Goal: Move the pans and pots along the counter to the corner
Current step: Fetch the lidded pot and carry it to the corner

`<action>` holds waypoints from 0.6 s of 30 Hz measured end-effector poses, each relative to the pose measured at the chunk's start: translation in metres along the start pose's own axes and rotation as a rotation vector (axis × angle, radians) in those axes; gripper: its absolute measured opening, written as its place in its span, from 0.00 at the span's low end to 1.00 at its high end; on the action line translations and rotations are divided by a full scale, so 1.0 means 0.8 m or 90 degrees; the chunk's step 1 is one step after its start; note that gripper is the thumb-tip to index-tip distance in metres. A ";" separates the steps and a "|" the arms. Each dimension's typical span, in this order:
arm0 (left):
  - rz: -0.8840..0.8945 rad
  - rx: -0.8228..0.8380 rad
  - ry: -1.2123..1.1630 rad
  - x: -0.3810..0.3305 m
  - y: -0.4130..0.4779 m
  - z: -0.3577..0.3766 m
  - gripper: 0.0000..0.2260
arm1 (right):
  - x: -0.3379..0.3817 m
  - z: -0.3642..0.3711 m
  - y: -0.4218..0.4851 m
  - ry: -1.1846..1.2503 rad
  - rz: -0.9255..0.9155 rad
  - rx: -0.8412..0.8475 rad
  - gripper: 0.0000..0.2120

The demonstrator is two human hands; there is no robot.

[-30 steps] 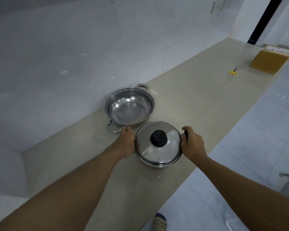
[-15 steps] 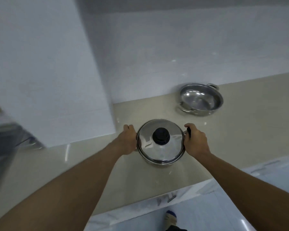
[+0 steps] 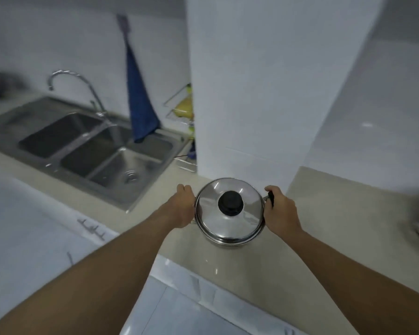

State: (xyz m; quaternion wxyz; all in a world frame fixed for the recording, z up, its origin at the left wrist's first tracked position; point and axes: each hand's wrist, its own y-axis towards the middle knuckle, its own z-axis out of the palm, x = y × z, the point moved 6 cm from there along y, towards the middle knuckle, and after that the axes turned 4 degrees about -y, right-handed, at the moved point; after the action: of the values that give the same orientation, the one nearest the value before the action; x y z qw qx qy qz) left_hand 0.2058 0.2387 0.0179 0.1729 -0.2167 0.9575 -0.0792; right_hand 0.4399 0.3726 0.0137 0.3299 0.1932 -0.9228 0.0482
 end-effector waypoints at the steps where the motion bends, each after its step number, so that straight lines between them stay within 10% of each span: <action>1: -0.034 -0.008 -0.013 0.025 -0.006 -0.005 0.12 | 0.019 0.018 0.007 0.002 -0.022 0.019 0.18; 18: -0.305 -0.082 -0.077 0.435 -0.116 -0.105 0.11 | 0.391 0.326 0.033 0.007 -0.245 0.199 0.19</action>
State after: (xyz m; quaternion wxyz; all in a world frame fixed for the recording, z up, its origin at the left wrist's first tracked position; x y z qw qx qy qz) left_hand -0.0838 0.0083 0.0137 0.1923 -0.4523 0.8698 -0.0439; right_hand 0.0542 0.2388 0.0080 0.3042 0.4135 -0.8486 0.1277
